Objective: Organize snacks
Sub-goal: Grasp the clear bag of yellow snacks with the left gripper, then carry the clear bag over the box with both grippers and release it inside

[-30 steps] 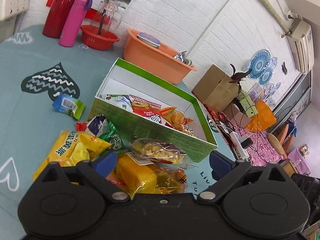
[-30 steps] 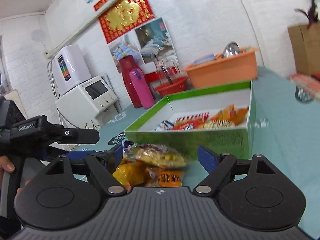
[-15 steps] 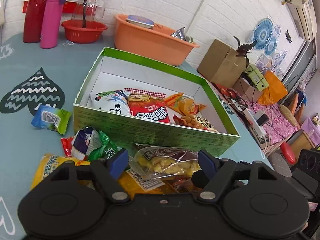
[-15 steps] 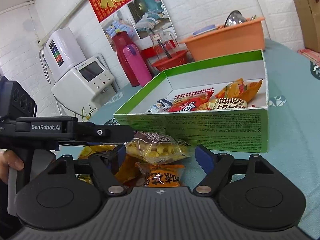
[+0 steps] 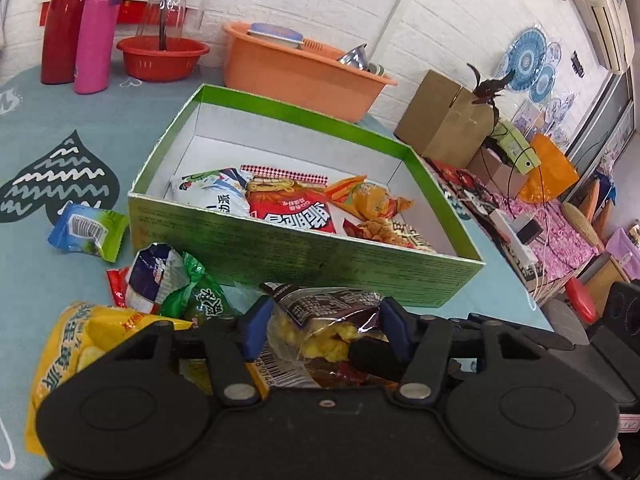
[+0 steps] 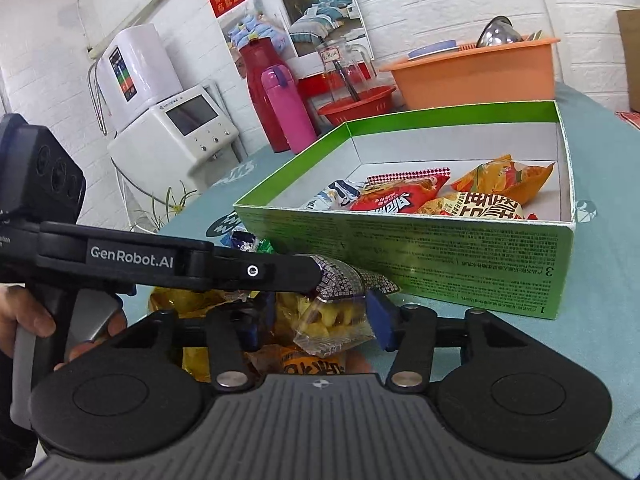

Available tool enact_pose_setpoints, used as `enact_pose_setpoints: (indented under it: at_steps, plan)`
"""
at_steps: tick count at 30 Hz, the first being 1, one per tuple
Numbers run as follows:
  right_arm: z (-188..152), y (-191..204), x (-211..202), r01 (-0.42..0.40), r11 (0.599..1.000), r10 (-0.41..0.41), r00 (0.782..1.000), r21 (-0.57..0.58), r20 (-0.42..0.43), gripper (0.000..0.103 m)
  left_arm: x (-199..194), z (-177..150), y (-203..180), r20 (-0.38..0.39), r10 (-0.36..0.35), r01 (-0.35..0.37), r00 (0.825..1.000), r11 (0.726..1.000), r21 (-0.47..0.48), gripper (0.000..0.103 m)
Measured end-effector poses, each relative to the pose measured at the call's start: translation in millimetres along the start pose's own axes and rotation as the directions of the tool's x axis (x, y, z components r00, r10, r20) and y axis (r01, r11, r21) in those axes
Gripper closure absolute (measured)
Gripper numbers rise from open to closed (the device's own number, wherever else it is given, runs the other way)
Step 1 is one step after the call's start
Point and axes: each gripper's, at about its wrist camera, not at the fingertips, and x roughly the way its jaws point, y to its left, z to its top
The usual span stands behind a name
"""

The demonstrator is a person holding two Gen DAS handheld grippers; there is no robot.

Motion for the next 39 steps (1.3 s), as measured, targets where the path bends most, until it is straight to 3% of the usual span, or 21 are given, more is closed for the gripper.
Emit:
enact_pose_setpoints:
  at_steps: [8,12,18,29,31,33,35,39]
  plan:
    - [15,28,-38,0.014,0.995,-0.003,0.993,-0.095,0.115,0.020,-44,14,-23,0.125,-0.046,0.039,0.991,0.998,0.055,0.034]
    - [33,33,-47,0.031,0.989,-0.003,0.982,-0.144,0.190,0.020,-48,34,-31,0.176,-0.067,0.054,0.982,0.995,0.079,0.035]
    - [59,18,-33,0.071,0.983,-0.028,0.970,-0.170,0.241,0.020,-23,63,-25,0.200,-0.097,0.083,0.975,0.994,0.075,0.034]
    - [71,-23,16,0.106,0.981,-0.066,0.970,-0.162,0.234,0.020,37,85,11,0.164,-0.118,0.115,0.979,0.993,0.028,0.034]
    - [70,-25,24,0.123,0.976,-0.079,0.969,-0.177,0.236,0.019,46,86,17,0.150,-0.110,0.106,0.983,0.994,0.031,0.026]
    - [67,-25,33,0.155,0.969,-0.110,0.968,-0.193,0.227,0.013,54,85,21,0.122,-0.058,0.055,0.991,0.998,0.020,0.000]
    - [64,-24,41,0.205,0.953,-0.166,0.969,-0.222,0.186,0.000,54,81,26,0.116,0.000,0.000,0.993,1.000,-0.005,0.000]
    - [56,-25,37,0.229,0.944,-0.192,0.967,-0.239,0.168,0.000,38,77,28,0.121,0.022,-0.021,0.992,1.000,-0.007,0.000]
